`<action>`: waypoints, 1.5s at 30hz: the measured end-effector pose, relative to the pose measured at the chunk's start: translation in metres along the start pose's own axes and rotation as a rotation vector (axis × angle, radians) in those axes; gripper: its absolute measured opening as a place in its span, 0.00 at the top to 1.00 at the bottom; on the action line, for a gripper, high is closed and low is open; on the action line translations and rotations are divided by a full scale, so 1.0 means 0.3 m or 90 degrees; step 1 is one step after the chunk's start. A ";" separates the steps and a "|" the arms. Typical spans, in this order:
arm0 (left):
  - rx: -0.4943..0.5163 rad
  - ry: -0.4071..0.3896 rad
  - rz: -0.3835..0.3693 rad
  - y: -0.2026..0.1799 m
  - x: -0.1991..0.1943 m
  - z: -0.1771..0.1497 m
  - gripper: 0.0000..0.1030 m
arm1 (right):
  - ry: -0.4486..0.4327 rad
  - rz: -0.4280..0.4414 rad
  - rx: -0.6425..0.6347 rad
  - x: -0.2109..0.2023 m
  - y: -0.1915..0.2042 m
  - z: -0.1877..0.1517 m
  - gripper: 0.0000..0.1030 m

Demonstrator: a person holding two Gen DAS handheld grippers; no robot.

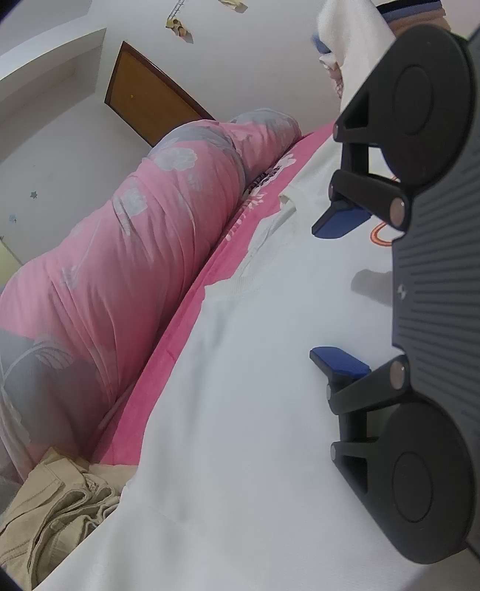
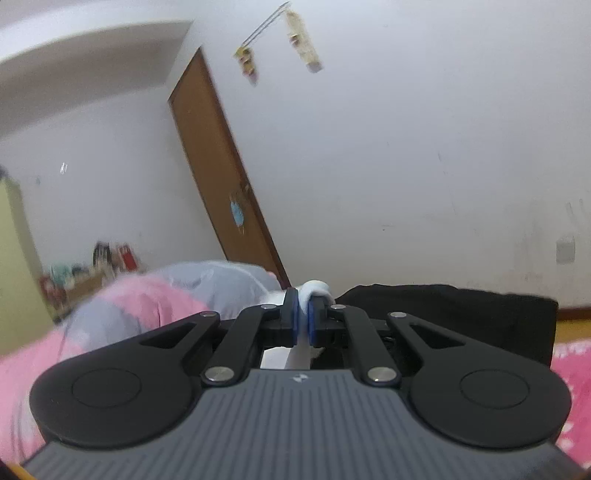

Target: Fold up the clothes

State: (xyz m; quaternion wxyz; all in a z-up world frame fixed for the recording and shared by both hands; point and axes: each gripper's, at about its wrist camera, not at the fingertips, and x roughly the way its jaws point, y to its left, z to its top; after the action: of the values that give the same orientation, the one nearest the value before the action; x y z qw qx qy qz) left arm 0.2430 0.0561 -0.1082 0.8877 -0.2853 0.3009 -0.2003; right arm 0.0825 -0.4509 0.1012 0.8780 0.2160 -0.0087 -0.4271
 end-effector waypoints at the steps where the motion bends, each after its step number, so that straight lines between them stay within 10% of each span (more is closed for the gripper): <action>1: -0.001 -0.001 -0.001 0.002 -0.001 0.000 0.36 | -0.002 0.011 0.018 0.000 0.000 -0.004 0.96; 6: -0.027 -0.022 0.004 0.021 -0.018 0.008 0.36 | 0.012 0.177 -0.038 -0.047 0.190 -0.047 0.96; 11: -0.079 -0.070 0.018 0.067 -0.060 0.030 0.36 | 0.108 0.532 -0.365 -0.275 0.491 -0.289 0.92; 14: -0.106 -0.096 0.028 0.094 -0.082 0.040 0.36 | 0.205 0.696 -0.575 -0.449 0.546 -0.549 0.62; 17: -0.115 -0.113 0.038 0.107 -0.097 0.042 0.36 | 0.308 0.756 -0.698 -0.561 0.499 -0.780 0.55; 21: -0.103 -0.111 0.048 0.100 -0.091 0.046 0.36 | 0.358 0.739 -0.674 -0.586 0.345 -0.838 0.55; 31: -0.065 -0.118 0.053 0.084 -0.080 0.028 0.31 | 0.391 0.560 -0.193 -0.125 0.024 -0.573 0.38; 39: -0.102 -0.108 0.034 0.087 -0.090 0.042 0.25 | 0.446 0.589 -0.049 0.151 -0.099 -0.691 0.12; 45: -0.026 -0.027 0.159 -0.026 -0.008 0.084 0.25 | 0.450 0.619 0.081 0.247 -0.240 -0.694 0.07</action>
State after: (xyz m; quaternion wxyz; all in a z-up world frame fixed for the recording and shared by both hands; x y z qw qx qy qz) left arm 0.2562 0.0613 -0.0858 0.9060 -0.2676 0.3191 -0.0762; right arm 0.1174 -0.4683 -0.1279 0.9075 0.3684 0.1606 0.1223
